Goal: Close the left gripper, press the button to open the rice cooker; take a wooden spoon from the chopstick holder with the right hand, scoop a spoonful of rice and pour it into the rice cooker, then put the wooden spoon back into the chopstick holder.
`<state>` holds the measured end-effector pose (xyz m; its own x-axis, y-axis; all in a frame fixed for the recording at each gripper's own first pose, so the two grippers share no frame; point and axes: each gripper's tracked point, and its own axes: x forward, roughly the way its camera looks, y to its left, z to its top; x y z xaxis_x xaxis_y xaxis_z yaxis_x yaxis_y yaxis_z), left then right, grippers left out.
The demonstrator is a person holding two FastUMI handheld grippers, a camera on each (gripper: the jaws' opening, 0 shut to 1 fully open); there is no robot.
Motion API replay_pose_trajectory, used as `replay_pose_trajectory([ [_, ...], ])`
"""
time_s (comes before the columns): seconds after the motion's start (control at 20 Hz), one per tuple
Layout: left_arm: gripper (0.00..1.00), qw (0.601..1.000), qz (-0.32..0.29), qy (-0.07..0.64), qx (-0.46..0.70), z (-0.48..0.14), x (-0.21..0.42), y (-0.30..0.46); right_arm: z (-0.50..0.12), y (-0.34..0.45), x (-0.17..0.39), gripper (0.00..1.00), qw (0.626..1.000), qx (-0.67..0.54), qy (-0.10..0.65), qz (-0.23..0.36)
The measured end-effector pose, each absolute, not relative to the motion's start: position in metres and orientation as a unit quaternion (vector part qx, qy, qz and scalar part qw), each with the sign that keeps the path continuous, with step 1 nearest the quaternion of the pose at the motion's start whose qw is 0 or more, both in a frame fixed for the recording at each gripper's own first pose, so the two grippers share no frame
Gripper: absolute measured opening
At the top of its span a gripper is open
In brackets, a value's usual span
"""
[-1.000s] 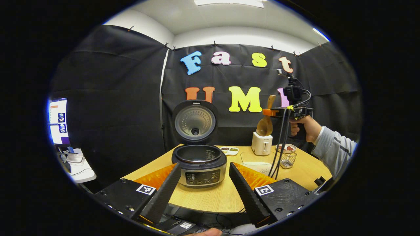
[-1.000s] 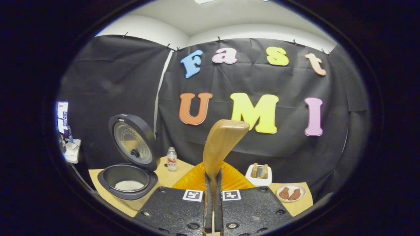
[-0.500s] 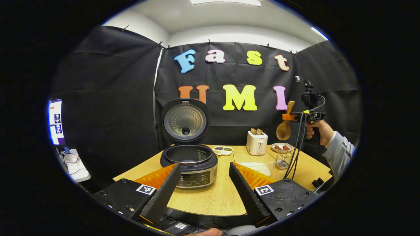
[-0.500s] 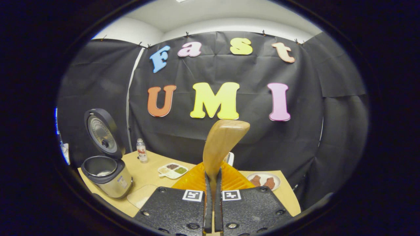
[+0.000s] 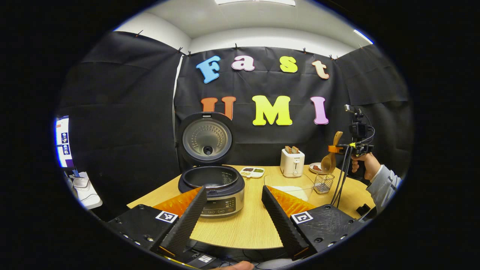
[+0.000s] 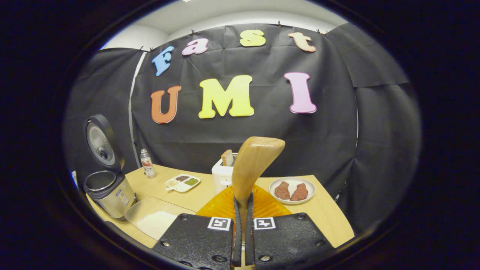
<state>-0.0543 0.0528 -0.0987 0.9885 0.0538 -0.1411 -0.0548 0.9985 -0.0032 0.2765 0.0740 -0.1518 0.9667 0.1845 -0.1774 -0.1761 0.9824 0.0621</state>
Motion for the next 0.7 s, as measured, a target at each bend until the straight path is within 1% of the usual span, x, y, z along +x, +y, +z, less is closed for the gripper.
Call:
replay_pose_trajectory([
  [0.2, 0.94, 0.997, 0.028, 0.068, -0.005, -0.101, -0.044, 0.052, -0.172, 0.063, 0.285, 0.1, 0.993, 0.016, 0.092, 0.071],
  [0.35, 0.94, 0.997, 0.031, 0.073, -0.007, -0.106, -0.035, 0.054, -0.189, 0.07, 0.289, 0.1, 0.989, 0.044, 0.114, 0.089],
  [0.45, 0.94, 0.997, 0.034, 0.076, -0.007, -0.108, -0.032, 0.055, -0.196, 0.061, 0.294, 0.14, 0.989, 0.057, 0.117, 0.075],
  [0.5, 0.94, 0.996, 0.033, 0.077, -0.007, -0.108, -0.031, 0.054, -0.197, 0.055, 0.296, 0.17, 0.989, 0.06, 0.116, 0.064],
  [0.55, 0.94, 0.996, 0.032, 0.077, -0.007, -0.108, -0.028, 0.054, -0.197, 0.046, 0.296, 0.23, 0.99, 0.06, 0.116, 0.048],
  [0.6, 0.94, 0.996, 0.033, 0.077, -0.005, -0.107, -0.025, 0.053, -0.198, 0.043, 0.298, 0.47, 0.991, 0.062, 0.109, 0.039],
  [0.65, 0.94, 0.996, 0.033, 0.077, -0.003, -0.106, -0.023, 0.054, -0.189, 0.035, 0.292, 0.58, 0.992, 0.059, 0.104, 0.025],
  [0.7, 0.94, 0.997, 0.033, 0.076, -0.001, -0.105, -0.021, 0.055, -0.183, 0.029, 0.29, 0.65, 0.993, 0.061, 0.095, 0.018],
])
